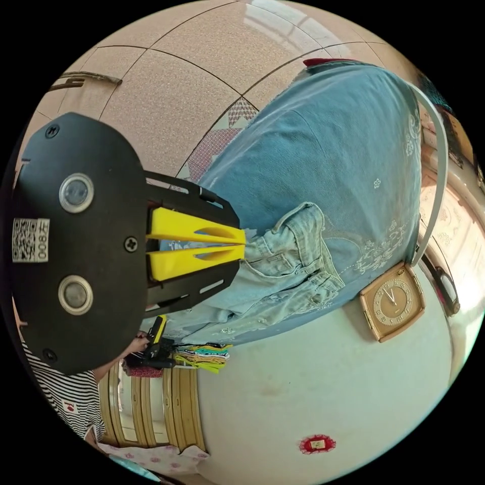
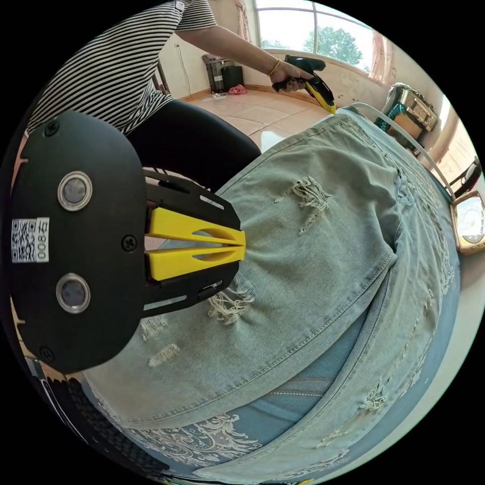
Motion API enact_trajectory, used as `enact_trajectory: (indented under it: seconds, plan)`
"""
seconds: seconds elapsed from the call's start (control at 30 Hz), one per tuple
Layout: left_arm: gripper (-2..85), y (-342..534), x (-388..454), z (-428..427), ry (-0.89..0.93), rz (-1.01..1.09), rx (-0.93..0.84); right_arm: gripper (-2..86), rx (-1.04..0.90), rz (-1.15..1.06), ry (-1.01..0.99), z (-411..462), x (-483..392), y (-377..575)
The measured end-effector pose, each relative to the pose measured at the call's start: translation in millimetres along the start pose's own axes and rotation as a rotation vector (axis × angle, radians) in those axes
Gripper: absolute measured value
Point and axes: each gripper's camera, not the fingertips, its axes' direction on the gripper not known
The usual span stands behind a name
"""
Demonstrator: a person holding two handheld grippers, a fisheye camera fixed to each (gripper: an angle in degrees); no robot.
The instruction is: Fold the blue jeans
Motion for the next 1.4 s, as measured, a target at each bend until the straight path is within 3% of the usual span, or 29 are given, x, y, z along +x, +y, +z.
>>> enact_trajectory:
  seconds: [0.13,0.23,0.37,0.53,0.57,0.7,0.77,0.87,0.97,1.13,1.4]
  plan:
    - [0.2,9,27,22,-0.077,0.006,-0.006,0.2,-0.006,0.067,-0.087,15,24,5]
    - [0.2,19,79,39,-0.084,0.155,-0.01,0.2,0.058,0.104,-0.057,8,36,24]
    - [0.2,41,185,113,-0.177,0.499,-0.19,0.1,0.113,0.202,0.092,0,64,78]
    - [0.2,68,278,247,-0.324,0.742,-0.449,0.2,0.032,0.334,0.205,31,106,134]
    - [0.2,75,289,283,-0.41,0.75,-0.521,0.2,0.1,0.34,0.193,33,109,143]
    - [0.1,87,327,315,-0.504,0.829,-0.452,0.2,0.09,0.333,0.257,45,108,144]
    - [0.2,91,341,332,-0.512,0.862,-0.419,0.2,0.066,0.252,0.38,56,98,143]
    - [0.2,81,357,352,-0.491,0.8,-0.435,0.2,0.081,0.2,0.464,66,95,150]
    - [0.2,66,379,362,-0.418,0.772,-0.454,0.2,0.107,0.231,0.352,61,117,160]
    - [0.3,22,428,372,-0.274,0.778,-0.298,0.5,0.248,0.28,0.177,26,173,172]
    - [1.2,-104,518,484,-0.206,0.835,-0.241,5.8,0.387,0.074,0.05,-26,260,74]
